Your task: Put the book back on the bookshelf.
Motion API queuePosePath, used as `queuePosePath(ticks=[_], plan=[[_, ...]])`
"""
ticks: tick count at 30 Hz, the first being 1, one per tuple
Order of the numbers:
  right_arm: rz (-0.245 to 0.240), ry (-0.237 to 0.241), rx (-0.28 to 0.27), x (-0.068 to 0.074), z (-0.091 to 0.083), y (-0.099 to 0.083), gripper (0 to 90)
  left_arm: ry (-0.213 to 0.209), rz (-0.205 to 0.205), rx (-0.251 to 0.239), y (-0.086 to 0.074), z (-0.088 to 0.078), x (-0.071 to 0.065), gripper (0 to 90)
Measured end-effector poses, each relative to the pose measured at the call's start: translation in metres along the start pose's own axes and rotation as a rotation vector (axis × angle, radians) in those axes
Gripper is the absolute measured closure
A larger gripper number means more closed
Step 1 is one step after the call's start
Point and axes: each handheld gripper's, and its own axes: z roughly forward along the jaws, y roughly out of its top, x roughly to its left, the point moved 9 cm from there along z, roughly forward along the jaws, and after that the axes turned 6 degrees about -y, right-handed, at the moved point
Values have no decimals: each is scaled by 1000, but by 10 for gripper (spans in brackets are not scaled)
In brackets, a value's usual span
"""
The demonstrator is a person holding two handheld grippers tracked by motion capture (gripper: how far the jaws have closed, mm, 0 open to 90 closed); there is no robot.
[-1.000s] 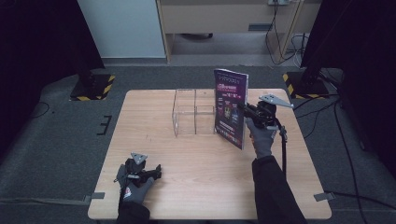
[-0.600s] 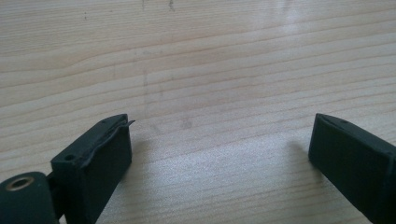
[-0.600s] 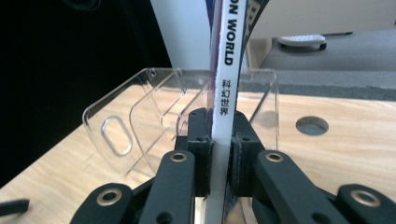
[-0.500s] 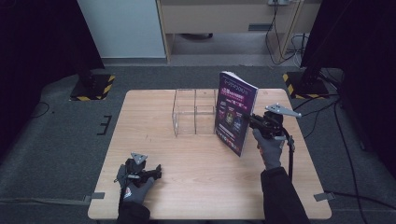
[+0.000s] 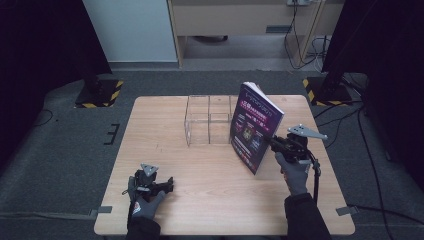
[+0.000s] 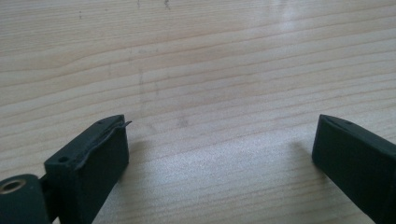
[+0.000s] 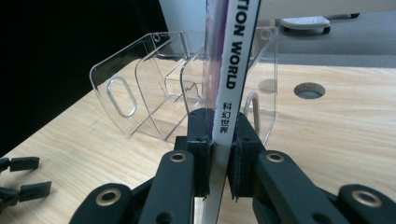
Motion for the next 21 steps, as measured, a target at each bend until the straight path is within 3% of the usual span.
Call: queuePosePath(ticks=[9,21], plan=[[-6,1,8,-1,-4,-5,802,-9,0,8,-1,0,-1,0],[-2,1,-17,4,-5,8,754,-11,2,9,-1,0,-1,0]])
